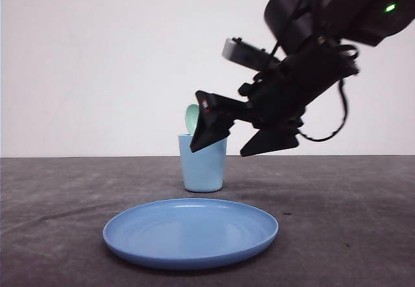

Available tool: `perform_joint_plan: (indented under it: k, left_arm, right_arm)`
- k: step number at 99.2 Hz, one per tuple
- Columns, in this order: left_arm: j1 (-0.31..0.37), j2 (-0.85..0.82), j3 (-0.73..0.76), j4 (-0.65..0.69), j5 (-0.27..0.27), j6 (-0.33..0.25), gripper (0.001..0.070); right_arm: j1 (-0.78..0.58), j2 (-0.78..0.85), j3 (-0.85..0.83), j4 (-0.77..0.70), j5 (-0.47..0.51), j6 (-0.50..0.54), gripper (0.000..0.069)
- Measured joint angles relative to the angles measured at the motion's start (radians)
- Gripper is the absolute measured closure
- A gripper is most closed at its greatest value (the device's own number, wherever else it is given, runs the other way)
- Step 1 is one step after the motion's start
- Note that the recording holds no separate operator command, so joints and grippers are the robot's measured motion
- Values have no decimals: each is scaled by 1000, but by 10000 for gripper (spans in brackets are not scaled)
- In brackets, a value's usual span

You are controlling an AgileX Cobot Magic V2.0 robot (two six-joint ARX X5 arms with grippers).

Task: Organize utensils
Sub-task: 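Lower the right gripper around the cup rim and grasp the cup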

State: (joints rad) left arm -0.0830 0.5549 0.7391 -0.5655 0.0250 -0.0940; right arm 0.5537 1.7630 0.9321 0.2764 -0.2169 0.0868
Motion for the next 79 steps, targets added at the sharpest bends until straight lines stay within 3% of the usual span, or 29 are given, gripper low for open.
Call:
perform_joint_plan:
  k: [40, 62, 79]
  left_arm:
    - [0, 0, 0, 0, 0, 0, 415]
    - [0, 0, 0, 0, 0, 0, 415]
    - [0, 0, 0, 0, 0, 0, 415]
  right_arm:
    - [5, 169, 224, -65, -41, -8, 10]
    - [11, 173, 235, -92, -22, -32, 15]
    - [11, 173, 235, -112, -14, -39, 154]
